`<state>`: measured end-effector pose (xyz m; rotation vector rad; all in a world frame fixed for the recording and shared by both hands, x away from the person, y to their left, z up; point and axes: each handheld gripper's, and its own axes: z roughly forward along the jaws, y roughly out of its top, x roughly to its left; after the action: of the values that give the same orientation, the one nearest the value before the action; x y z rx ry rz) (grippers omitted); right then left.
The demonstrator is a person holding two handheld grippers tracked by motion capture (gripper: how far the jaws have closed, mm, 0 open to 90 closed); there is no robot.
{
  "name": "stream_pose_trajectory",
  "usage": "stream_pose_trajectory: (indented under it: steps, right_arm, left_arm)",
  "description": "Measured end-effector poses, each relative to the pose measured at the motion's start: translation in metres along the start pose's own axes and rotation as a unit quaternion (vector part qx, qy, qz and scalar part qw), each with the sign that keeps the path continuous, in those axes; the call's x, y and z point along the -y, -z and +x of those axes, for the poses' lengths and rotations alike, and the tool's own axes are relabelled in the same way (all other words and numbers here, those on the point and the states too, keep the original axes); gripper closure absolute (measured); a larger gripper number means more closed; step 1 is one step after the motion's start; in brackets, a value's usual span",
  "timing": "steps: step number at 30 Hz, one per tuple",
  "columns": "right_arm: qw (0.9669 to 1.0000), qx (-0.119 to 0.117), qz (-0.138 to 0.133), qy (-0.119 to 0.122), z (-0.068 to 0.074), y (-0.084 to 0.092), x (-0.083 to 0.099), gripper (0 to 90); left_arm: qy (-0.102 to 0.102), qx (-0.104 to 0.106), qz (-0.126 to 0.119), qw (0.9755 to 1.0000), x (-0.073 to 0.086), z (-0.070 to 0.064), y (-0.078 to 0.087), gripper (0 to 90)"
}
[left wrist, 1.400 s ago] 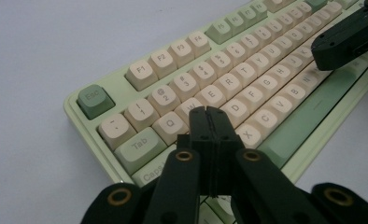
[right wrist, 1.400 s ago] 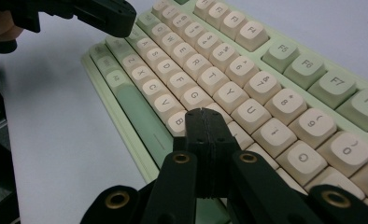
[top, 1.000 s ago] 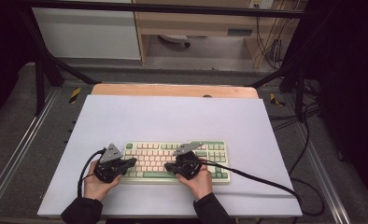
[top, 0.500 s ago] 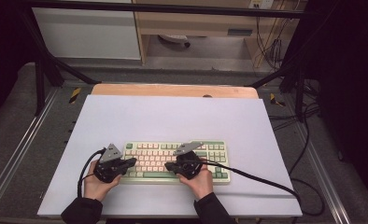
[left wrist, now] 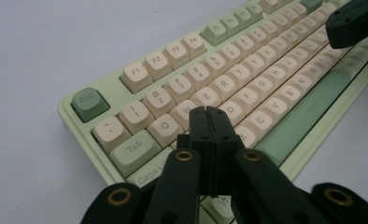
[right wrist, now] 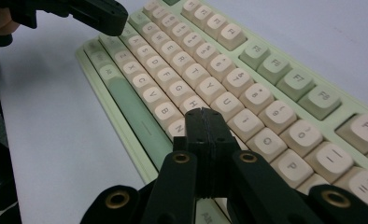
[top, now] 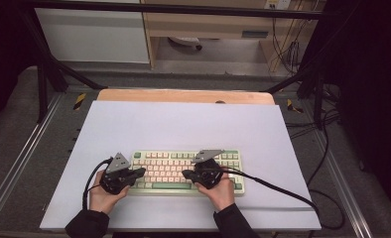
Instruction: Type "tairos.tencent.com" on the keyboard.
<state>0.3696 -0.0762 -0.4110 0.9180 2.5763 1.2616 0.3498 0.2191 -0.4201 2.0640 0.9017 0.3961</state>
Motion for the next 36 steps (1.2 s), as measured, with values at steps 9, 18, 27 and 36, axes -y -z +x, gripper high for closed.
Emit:
stream_pose_trajectory:
  steps: [9,18,27,36]
  right_arm:
    - [0.9999,0.01,-0.002,-0.009,-0.009,0.013,0.008,90.0]
    - [0.9997,0.016,-0.003,-0.016,-0.015,0.021,0.016,90.0]
    - [0.9996,0.02,-0.005,-0.021,-0.018,0.028,0.025,90.0]
    - [0.9995,0.02,-0.005,-0.025,-0.02,0.032,0.031,90.0]
  left_arm:
    - [-0.005,0.008,0.002,1.0,-0.003,-0.006,-0.003,89.7]
    - [-0.011,0.015,0.005,0.9998,-0.006,-0.012,-0.007,89.7]
    - [-0.017,0.023,0.01,0.9995,-0.009,-0.02,-0.013,89.7]
    - [-0.027,0.032,0.018,0.999,-0.011,-0.03,-0.024,89.7]
